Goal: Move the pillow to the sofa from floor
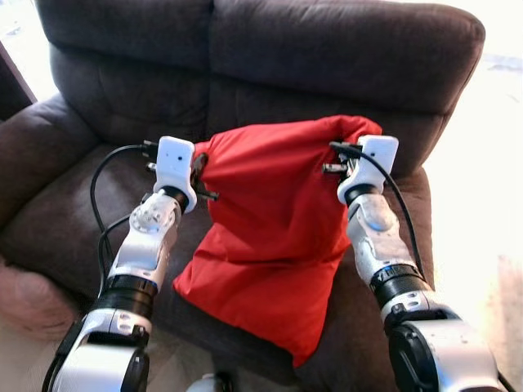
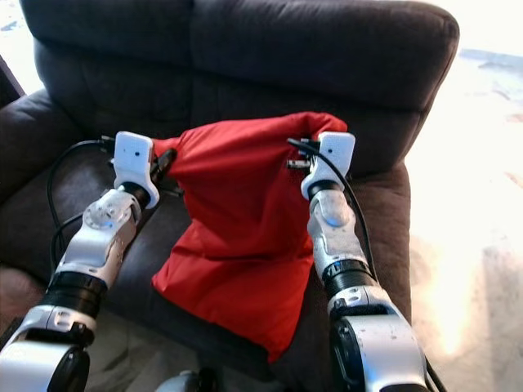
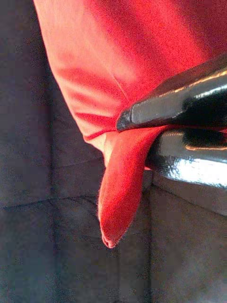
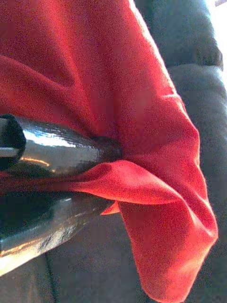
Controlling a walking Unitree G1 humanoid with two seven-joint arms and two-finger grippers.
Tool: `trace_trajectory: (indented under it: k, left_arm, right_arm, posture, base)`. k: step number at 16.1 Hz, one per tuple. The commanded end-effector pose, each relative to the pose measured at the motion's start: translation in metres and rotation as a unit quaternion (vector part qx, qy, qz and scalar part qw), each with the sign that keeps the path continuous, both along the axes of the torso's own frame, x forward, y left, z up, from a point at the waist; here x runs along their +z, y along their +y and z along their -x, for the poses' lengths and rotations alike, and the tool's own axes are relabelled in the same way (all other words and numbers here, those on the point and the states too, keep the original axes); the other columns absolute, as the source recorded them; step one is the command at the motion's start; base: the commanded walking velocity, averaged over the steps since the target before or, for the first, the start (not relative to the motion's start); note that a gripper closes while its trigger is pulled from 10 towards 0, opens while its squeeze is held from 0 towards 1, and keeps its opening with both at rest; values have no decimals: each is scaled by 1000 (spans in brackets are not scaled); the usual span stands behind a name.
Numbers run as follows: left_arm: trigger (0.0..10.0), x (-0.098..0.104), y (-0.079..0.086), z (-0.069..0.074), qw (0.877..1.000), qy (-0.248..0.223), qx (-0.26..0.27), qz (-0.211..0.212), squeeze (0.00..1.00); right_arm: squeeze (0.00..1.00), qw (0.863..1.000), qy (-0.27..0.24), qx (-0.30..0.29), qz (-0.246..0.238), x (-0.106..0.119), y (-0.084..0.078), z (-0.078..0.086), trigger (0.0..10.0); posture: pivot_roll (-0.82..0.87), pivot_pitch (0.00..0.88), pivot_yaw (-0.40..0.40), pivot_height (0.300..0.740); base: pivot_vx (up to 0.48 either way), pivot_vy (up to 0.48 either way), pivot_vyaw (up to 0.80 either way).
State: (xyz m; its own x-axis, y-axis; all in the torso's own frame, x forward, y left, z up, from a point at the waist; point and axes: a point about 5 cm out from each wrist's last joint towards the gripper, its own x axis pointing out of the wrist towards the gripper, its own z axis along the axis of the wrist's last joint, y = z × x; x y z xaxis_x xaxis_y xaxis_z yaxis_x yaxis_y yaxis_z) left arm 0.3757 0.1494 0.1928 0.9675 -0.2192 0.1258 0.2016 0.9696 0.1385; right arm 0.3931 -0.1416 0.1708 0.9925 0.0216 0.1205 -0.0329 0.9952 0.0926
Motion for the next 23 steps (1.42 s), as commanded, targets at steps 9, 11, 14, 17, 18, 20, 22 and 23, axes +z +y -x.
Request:
trace_trajectory:
  k: [9, 11, 14, 17, 18, 20, 22, 23]
  left_arm:
    - [10000, 14, 4, -9, 999, -38, 18, -9, 0]
    - [10000, 15, 5, -10, 999, -42, 19, -8, 0]
    - [10000, 18, 7, -10, 998, -55, 21, -5, 0]
    - [10000, 20, 6, -9, 998, -62, 19, -2, 0]
    - [10000, 21, 4, -9, 998, -65, 16, -2, 0]
    - [10000, 21, 3, -9, 998, -69, 12, -3, 0]
    - [10000, 21, 2, -9, 998, -69, 8, -3, 0]
    - [10000, 20, 1, -9, 998, -69, 6, -2, 1000]
  right_arm:
    - [1000, 999, -33, -14, -10, 14, -6, -4, 10000]
    - [580, 999, -35, -13, -10, 14, -5, -4, 10000]
    - [1000, 999, -45, -14, -8, 15, -3, -3, 10000]
    - [0, 999, -46, -23, -1, 14, -5, -2, 10000]
    - [0, 999, -48, -24, -1, 13, -7, -1, 10000]
    - [0, 998, -50, -27, 0, 12, -8, 0, 10000]
    - [0, 998, -49, -31, 0, 12, -10, 0, 10000]
    - [0, 998, -50, -31, -1, 12, -10, 0, 10000]
  posture:
    - [180, 162, -5, 740]
    - [180, 163, -4, 740]
    - [181, 163, -1, 740]
    - [181, 165, 1, 740]
    - [180, 166, 2, 740]
    - [180, 165, 3, 740]
    - [179, 164, 4, 740]
    - [180, 164, 4, 740]
  base:
    - [0, 0, 0]
    - [0, 0, 0]
    - [0, 0, 0]
    - [0, 0, 0]
    - [0, 0, 0]
    - [0, 0, 0]
    - [0, 0, 0]
    - [0, 0, 0]
